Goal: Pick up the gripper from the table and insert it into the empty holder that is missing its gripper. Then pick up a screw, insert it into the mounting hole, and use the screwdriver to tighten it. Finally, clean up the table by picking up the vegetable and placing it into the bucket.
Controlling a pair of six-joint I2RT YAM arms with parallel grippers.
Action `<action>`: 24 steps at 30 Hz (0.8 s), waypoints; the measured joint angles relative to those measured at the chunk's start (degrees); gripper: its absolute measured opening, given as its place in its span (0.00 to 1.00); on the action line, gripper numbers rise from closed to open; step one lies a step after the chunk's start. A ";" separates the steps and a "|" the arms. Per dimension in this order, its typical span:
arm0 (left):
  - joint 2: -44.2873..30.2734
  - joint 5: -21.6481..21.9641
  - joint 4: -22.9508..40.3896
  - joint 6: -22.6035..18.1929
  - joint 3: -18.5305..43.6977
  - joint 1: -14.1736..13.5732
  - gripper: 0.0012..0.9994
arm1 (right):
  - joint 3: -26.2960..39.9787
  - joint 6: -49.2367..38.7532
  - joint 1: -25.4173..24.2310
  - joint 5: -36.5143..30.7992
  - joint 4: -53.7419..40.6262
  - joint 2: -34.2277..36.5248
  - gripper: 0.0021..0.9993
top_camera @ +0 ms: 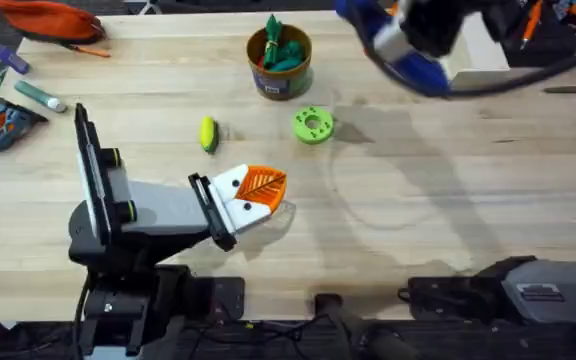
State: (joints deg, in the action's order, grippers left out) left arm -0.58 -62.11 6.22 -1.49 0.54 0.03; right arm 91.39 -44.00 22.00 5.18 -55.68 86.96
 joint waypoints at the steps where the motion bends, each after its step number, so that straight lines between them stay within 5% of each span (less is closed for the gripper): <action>1: 0.00 0.00 0.00 -0.01 0.00 0.00 0.01 | 0.00 -2.76 -0.44 -1.88 -1.85 0.61 0.02; 9: 0.00 0.00 0.00 -0.01 0.00 0.00 0.01 | -0.11 -16.38 -5.36 -11.69 -5.23 9.22 0.02; 24: 0.00 0.20 -0.02 -0.01 0.00 0.00 0.01 | -0.13 -19.33 -6.34 -13.15 -7.87 27.92 0.02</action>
State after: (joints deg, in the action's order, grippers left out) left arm -0.58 -61.91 6.20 -1.50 0.54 0.03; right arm 91.26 -63.33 15.66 -7.97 -63.55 114.88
